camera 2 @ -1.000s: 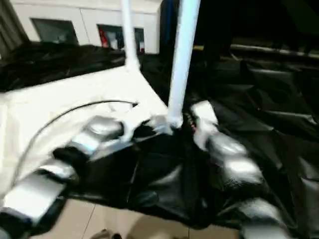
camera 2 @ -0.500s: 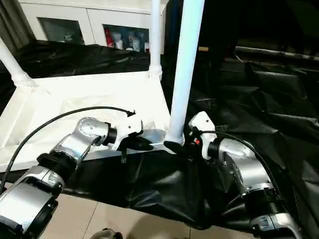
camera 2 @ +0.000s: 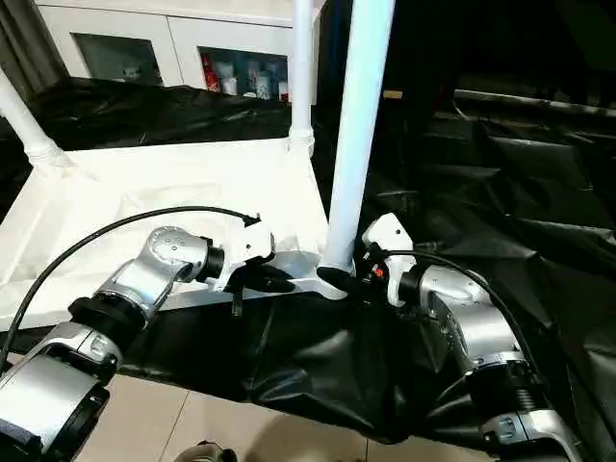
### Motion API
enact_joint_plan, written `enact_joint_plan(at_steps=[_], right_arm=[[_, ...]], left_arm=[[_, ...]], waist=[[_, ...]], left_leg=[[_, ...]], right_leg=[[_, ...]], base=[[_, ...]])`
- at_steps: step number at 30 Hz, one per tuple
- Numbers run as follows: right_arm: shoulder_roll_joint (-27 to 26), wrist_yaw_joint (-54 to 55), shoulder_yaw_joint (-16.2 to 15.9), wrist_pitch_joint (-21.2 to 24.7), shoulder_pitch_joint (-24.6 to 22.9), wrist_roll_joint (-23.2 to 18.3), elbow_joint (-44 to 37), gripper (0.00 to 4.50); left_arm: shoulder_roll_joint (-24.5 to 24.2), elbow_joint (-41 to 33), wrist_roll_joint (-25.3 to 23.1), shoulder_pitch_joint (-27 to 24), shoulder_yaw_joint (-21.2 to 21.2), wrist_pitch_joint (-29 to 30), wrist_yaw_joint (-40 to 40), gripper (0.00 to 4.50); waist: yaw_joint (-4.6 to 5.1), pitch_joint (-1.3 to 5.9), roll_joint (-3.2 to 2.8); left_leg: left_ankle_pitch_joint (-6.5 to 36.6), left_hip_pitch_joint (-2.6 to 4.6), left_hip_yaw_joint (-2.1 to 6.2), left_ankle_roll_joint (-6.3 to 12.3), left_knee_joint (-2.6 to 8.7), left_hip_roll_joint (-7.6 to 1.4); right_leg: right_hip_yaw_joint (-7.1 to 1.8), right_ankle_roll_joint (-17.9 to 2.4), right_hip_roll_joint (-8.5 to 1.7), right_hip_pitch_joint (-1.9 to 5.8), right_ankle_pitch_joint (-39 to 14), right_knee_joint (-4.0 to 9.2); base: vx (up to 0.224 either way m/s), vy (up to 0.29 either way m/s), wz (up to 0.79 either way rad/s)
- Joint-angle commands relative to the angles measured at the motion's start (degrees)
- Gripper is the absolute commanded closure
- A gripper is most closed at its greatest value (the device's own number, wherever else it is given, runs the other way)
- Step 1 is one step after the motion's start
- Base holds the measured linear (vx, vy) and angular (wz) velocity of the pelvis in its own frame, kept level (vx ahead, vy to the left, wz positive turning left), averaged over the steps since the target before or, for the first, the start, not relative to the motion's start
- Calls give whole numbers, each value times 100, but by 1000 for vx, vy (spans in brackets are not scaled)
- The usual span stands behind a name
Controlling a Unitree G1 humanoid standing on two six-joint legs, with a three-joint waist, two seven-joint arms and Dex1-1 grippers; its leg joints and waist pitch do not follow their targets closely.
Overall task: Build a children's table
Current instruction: Rotate leg to tighten
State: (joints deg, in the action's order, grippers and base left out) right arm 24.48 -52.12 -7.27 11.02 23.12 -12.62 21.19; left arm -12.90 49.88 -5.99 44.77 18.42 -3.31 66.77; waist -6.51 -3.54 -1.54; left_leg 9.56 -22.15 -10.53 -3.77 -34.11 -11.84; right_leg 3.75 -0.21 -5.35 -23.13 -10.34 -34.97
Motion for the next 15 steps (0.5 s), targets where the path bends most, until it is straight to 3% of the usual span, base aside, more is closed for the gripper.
enact_joint_plan(at_steps=[1,3,5,10,11,13,15], right_arm=[[-50,-1,-15,50,51,42,49,190],[-119,172,11,118,28,67,97,192],[-397,819,64,233,-6,227,367,194],[-947,2026,317,495,102,333,848,196],[-1143,2506,445,559,204,351,1063,197],[-1316,2925,564,612,333,353,1295,197],[-1776,4233,928,560,959,385,2209,198]], left_arm=[[10,-255,39,19,48,-39,131,450],[20,-241,33,21,11,9,26,450],[187,77,-44,172,-133,162,-634,450],[532,556,-104,444,-315,431,-1646,450],[660,705,-110,541,-381,571,-2015,450],[798,856,-88,650,-471,742,-2410,450],[1207,1317,-65,1009,-695,1134,-3628,450]], waist=[[23,440,39],[37,438,36],[69,424,21],[141,398,19],[168,402,-10],[215,396,9],[261,407,-41]], left_leg=[[1269,108,32,258,400,-126],[1296,108,33,236,404,-121],[1390,116,35,168,416,-122],[1808,157,59,-34,453,-93],[1787,147,65,-70,457,-94],[1868,152,70,-104,462,-83],[1888,158,78,-182,451,-71]], right_leg=[[-205,-1377,-284,299,-875,405],[-204,-1366,-281,299,-924,410],[-205,-1349,-277,276,-1039,423],[-192,-1145,-281,259,-1822,512],[-202,-1109,-288,248,-1839,511],[-192,-1075,-274,248,-1913,530],[-195,-1090,-275,226,-1910,514]], base=[[0,0,0],[0,0,0],[0,0,0],[0,0,0],[0,0,0],[0,0,0],[0,0,0]])
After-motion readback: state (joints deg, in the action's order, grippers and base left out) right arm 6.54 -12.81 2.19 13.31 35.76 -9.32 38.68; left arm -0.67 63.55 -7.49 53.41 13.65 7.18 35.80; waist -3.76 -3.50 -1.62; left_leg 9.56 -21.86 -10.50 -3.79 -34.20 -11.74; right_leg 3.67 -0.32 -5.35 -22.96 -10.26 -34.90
